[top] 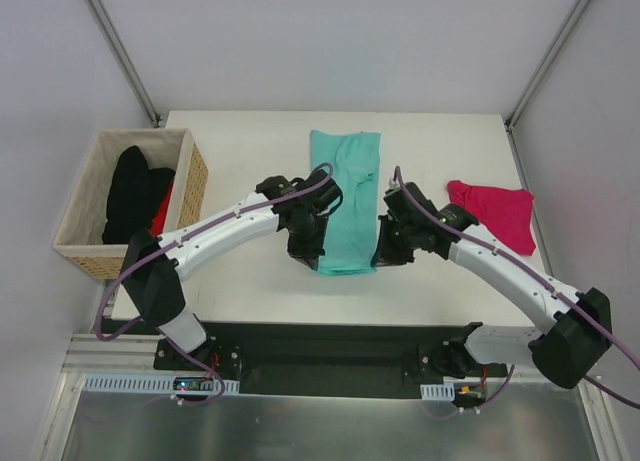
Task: Fold and stack the t-shirts
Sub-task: Fold the folded rectangular tshirt in 1/3 of the way
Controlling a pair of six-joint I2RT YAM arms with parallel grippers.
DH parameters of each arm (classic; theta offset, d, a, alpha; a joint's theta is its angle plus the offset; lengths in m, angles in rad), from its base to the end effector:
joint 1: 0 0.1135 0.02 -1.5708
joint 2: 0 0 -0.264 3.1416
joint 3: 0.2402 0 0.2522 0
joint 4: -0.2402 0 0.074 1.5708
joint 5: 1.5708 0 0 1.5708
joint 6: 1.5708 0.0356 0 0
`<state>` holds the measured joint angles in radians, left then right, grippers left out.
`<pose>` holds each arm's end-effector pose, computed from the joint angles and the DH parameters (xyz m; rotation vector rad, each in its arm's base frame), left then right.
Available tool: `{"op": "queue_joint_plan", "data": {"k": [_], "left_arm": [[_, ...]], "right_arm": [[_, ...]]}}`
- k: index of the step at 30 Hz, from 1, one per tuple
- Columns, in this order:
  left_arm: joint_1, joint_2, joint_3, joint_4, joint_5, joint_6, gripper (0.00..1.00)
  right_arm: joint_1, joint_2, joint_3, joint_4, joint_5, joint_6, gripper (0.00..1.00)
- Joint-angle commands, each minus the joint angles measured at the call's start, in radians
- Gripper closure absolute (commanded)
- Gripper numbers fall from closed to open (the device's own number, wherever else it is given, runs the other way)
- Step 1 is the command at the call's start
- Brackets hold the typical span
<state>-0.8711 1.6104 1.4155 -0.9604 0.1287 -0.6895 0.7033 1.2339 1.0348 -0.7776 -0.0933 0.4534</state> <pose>0.2068 -0.2527 0.2887 0.3005 2.8677 -0.5596 0.1855 0.1616 0.2823 -0.3666 2.6158 0.5452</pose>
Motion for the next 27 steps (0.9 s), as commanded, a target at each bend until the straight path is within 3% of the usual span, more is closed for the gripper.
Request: {"op": "queue_joint_plan", "data": {"k": [1,10,27], "left_arm": [[-0.006,0.046,0.108,-0.075,-0.032,0.039,1.00],[0.026,0.151,0.252,-0.127,-0.100,0.125,1.00],[0.198,0.302,0.457,-0.144,-0.046,0.240,1.00]], "right_arm": [[0.005,0.047,0.088,-0.023,0.038,-0.010,0.99],[-0.001,0.165,0.203,-0.034,0.084,-0.073,0.99],[-0.088,0.357,0.379,-0.055,0.135,-0.128,0.99]]}}
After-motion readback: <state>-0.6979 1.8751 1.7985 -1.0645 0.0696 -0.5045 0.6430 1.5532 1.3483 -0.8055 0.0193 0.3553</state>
